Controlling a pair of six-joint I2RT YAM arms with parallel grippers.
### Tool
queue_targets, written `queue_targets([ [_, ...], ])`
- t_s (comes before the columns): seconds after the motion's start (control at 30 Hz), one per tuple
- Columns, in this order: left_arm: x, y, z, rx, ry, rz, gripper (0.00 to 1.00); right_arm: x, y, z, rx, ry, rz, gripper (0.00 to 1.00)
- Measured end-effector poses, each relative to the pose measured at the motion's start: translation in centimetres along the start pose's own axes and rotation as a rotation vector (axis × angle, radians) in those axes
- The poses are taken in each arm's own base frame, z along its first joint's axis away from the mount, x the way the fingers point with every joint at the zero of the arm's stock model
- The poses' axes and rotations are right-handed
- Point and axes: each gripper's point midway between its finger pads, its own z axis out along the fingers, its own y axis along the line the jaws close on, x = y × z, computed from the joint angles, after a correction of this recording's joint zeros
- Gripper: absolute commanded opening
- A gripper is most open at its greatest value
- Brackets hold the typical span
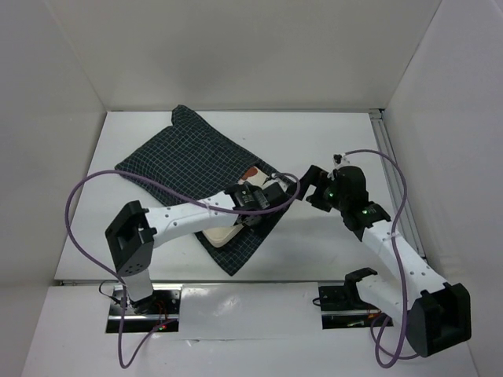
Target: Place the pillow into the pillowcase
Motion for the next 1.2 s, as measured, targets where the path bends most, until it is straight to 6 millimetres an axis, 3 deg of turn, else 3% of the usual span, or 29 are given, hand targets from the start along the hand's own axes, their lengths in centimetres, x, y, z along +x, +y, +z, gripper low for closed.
queue_targets([
  [0.13,3.0,1.0,2.6,-0.077,0.079,0.059,0.99,0.3,-1.3,-0.6,0.056,0.005,0.007,0.99],
  [0.23,3.5,1.6,3.9,-0.112,0.093,0.059,0.99,0.8,-1.9,-0.8,0.083,0.025,0.006,0.99],
  [0.3,3.2,1.9,4.6,-0.127,0.083,0.041,0.92,1.1,-2.2,-0.9,0.094,0.037,0.001,0.99],
  [0.37,3.0,2.7,5.5,-0.153,0.082,0.015,0.73,1.4,-2.5,-1.0,0.107,0.047,-0.003,0.99],
  [0.4,3.0,3.3,6.0,-0.175,0.085,-0.001,0.34,1.5,-2.6,-1.1,0.112,0.050,-0.005,0.99],
  [0.43,3.0,3.9,6.5,-0.197,0.091,-0.020,0.08,1.6,-2.7,-1.2,0.116,0.053,-0.009,0.99],
  [0.47,2.9,4.7,7.0,-0.225,0.102,-0.025,0.00,1.6,-2.8,-1.3,0.120,0.054,-0.014,0.99],
  [0.53,2.3,5.5,7.1,-0.243,0.114,-0.044,0.00,1.6,-2.9,-1.5,0.130,0.056,-0.024,0.99],
  [0.67,-0.3,5.9,5.4,-0.191,0.090,-0.099,0.00,1.0,-2.5,-1.7,0.127,0.049,-0.055,0.99],
  [0.77,-2.9,6.5,2.9,-0.069,0.044,-0.196,0.00,0.2,-1.3,-1.8,0.082,0.033,-0.082,0.94],
  [0.87,-6.0,8.6,-1.0,0.054,-0.042,-0.330,0.00,0.1,0.0,-1.4,0.035,0.023,-0.095,0.77],
  [1.0,-8.7,12.2,-5.7,0.128,-0.167,-0.454,0.00,1.9,3.1,0.3,-0.034,0.043,-0.121,0.64],
  [1.1,-9.3,12.2,-7.3,0.174,-0.198,-0.482,0.00,3.5,5.2,2.3,-0.077,0.070,-0.123,0.57],
  [1.2,-9.2,11.2,-7.7,0.230,-0.182,-0.473,0.00,4.1,6.3,4.8,-0.083,0.089,-0.105,0.52],
])
